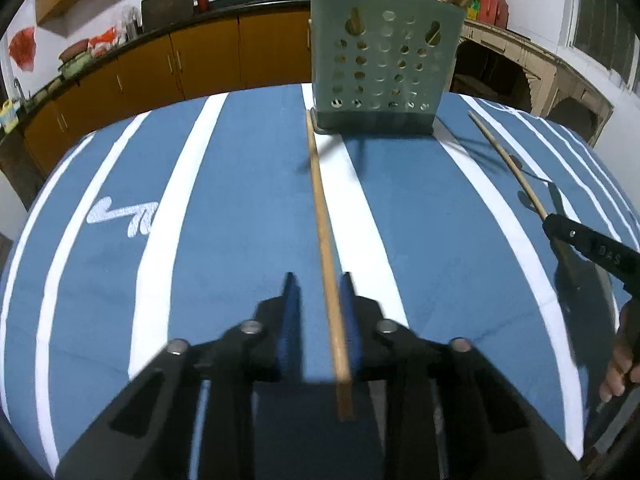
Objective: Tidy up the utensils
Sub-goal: 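Grasp the last chopstick with the left gripper while the right gripper grasps one, then lift both chopsticks and carry them over the green holder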
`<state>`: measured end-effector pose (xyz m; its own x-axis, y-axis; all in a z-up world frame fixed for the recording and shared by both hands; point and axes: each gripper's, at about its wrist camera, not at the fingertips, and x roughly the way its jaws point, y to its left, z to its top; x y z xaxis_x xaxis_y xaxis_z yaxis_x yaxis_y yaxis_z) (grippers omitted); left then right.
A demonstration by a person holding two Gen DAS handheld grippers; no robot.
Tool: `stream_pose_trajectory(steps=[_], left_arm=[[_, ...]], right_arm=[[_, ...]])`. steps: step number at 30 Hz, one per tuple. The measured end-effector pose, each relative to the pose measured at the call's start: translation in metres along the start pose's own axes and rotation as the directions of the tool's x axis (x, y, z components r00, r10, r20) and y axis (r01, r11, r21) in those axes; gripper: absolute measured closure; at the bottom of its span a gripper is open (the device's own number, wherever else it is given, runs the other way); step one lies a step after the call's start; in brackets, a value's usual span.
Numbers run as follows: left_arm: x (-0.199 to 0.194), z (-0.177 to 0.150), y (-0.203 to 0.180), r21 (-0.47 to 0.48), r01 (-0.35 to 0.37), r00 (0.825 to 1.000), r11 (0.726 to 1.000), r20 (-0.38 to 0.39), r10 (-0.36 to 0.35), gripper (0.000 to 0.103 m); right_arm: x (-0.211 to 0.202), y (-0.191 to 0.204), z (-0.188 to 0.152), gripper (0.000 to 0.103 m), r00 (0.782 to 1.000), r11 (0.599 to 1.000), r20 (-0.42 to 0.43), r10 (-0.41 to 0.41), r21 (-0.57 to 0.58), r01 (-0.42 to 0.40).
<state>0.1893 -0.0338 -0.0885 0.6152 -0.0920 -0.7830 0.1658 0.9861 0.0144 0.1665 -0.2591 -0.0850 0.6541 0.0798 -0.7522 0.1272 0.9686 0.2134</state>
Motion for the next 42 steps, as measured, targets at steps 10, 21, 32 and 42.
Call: stream_pose_trajectory(steps=[10,21,32,42], left_arm=[[0.012,0.021,0.042,-0.104,-0.045,0.999,0.994,-0.014,0.043,0.095],[0.01,0.018,0.039,-0.077,-0.033,0.999,0.996,0.003,0.034,0.092],[0.01,0.017,0.039,-0.076,-0.034,0.999,0.997,0.003,0.034,0.092],[0.005,0.006,0.038,-0.069,-0.025,1.0,0.997,0.001,0.025,0.095]], right_arm=[[0.007,0.01,0.007,0.095,1.0,0.999,0.002,-0.004,-0.052,0.004],[0.008,0.01,0.007,0.095,1.0,0.998,0.0,-0.001,-0.058,0.001],[0.003,0.009,0.001,0.094,1.0,0.998,-0.002,0.003,-0.06,-0.003],[-0.004,0.005,-0.005,0.095,1.0,0.998,-0.002,0.019,-0.054,-0.019]])
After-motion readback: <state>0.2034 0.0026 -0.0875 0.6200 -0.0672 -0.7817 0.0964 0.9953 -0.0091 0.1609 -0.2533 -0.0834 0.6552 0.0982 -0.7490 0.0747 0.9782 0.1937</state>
